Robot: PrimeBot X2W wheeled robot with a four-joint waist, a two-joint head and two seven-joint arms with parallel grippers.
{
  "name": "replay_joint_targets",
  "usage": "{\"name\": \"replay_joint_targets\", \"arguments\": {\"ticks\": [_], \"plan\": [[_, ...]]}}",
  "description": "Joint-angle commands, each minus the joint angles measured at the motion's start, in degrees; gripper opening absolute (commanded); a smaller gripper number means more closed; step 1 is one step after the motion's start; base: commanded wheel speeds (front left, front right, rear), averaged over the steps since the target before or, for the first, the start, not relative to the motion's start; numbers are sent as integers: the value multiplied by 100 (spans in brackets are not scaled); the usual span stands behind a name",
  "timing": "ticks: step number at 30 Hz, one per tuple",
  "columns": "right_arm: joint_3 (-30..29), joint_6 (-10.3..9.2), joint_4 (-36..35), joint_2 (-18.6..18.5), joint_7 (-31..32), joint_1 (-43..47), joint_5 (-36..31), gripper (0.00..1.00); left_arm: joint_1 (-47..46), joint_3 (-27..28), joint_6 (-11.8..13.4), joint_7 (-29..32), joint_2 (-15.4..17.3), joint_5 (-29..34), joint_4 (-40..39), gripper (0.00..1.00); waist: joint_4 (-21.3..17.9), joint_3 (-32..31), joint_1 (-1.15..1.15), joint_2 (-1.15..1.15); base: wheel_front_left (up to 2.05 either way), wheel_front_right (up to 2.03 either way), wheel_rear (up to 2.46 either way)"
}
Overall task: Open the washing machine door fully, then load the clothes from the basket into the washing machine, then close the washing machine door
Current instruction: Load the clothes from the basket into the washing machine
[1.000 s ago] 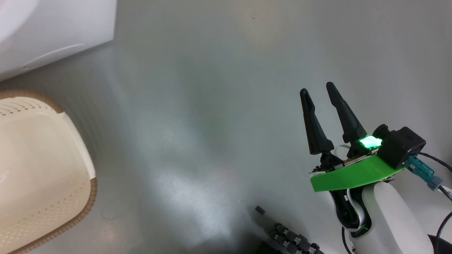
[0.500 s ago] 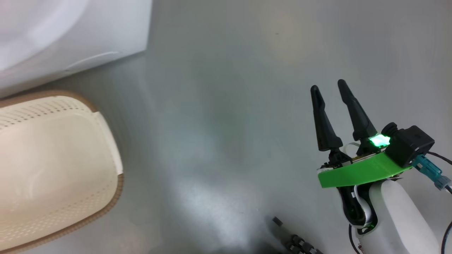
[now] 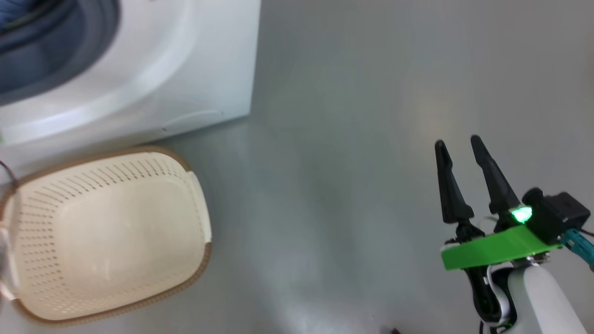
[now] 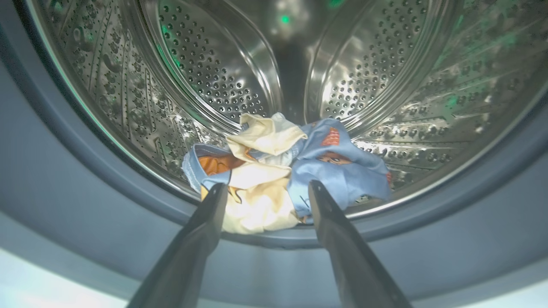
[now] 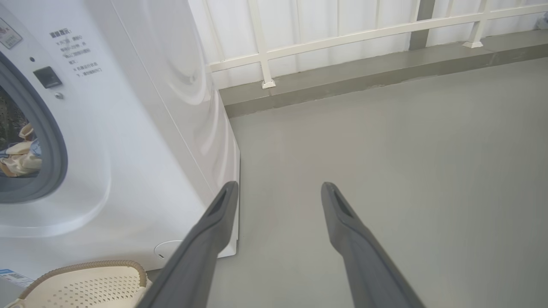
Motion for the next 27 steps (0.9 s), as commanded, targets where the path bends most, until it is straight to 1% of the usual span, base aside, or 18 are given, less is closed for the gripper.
{"name": "replay_joint_targets", "arguments": {"ticks": [1, 7, 12, 16, 21, 27], "plan": [[59, 25, -170, -49, 16, 167, -114, 100, 266, 105, 38, -63, 188, 21, -252, 100, 270, -395, 1, 0, 0, 0, 0], [-1, 25, -312, -69, 215, 465, -336, 100, 1718, 88, 336, -156, -376, 146, -1444, 100, 379, -907, 1, 0, 0, 0, 0], [-14, 25, -423, -138, 409, 663, -471, 100, 2970, 81, 636, -163, -635, 370, -2523, 100, 424, -1314, 1, 0, 0, 0, 0], [-13, 25, -518, -231, 567, 850, -593, 100, 3832, 32, 849, -164, -825, 493, -3219, 100, 507, -1582, 1, 0, 0, 0, 0], [3, 25, -668, -309, 719, 1030, -770, 100, 4540, -32, 1034, -164, -991, 513, -3779, 100, 624, -1806, 1, 0, 0, 0, 0], [-25, 25, -788, -359, 850, 1158, -879, 100, 5036, -67, 1144, -163, -1093, 473, -4059, 100, 710, -2041, 1, 0, 0, 0, 0]]}}
